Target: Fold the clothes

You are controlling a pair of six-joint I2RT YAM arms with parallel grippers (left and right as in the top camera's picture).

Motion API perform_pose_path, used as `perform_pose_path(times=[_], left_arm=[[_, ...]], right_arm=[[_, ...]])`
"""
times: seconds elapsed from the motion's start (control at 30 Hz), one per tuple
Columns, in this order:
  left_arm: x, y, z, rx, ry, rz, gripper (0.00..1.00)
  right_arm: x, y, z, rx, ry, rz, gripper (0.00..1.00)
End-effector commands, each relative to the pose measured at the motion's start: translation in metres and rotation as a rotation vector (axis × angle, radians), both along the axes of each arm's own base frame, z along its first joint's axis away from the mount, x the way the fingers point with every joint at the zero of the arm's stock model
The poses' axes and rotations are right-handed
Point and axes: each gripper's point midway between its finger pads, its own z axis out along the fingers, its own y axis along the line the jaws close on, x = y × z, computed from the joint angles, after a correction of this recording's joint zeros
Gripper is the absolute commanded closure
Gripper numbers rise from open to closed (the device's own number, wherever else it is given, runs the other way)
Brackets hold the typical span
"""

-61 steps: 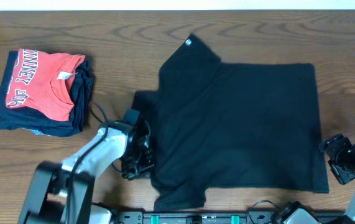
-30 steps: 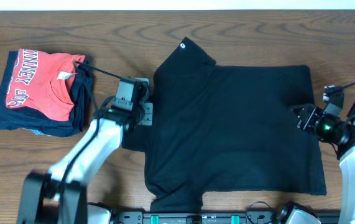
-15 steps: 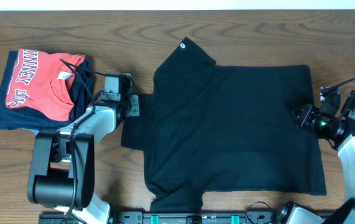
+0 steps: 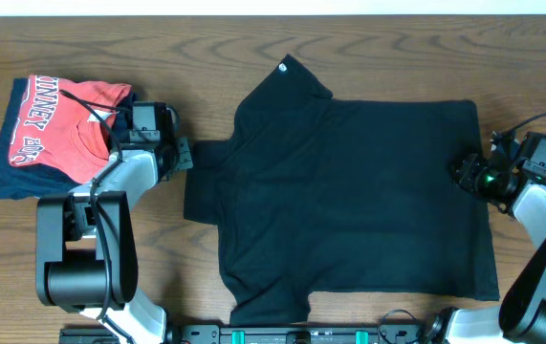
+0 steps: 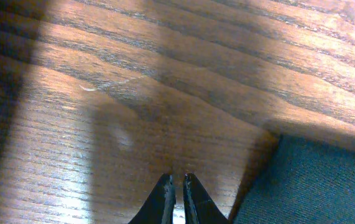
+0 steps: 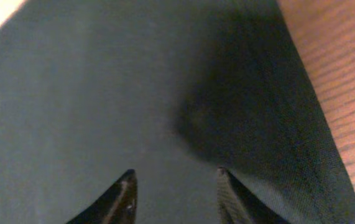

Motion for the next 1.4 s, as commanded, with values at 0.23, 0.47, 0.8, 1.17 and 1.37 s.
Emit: perform_pose_path(times=[0.23,0.47,0.8,1.17,1.37], left_arm=[[-0.005,-0.021,0.01,-0.113,0.015,-0.042,0.9],[-0.002,-0.042,0.036,-0.205,-0.045,-0.106,0.89],[-0.001,-0.085,0.04,-0.191,-0.081,-0.29,0.77],[0.003,-0.081,0.005,-0.1,-0.041,-0.317,0.89],[-0.001,-0.071,-0.019,-0.046,0.013,-0.298,0.9]], right_arm=[[-0.032,-0.042,-0.054,-0.135,0.249,-0.218,0.94],[-0.051,-0.085,-0.046,-0.16,0.293,-0.444,0.99],[0.005,-0.059,0.048,-0.035,-0.066,-0.211,0.63],[-0.017,-0.018,0.105,0.014,-0.132,-0.141,0.61],[-0.032,-0.011,0.093,0.036,-0.05,-0.133,0.63]])
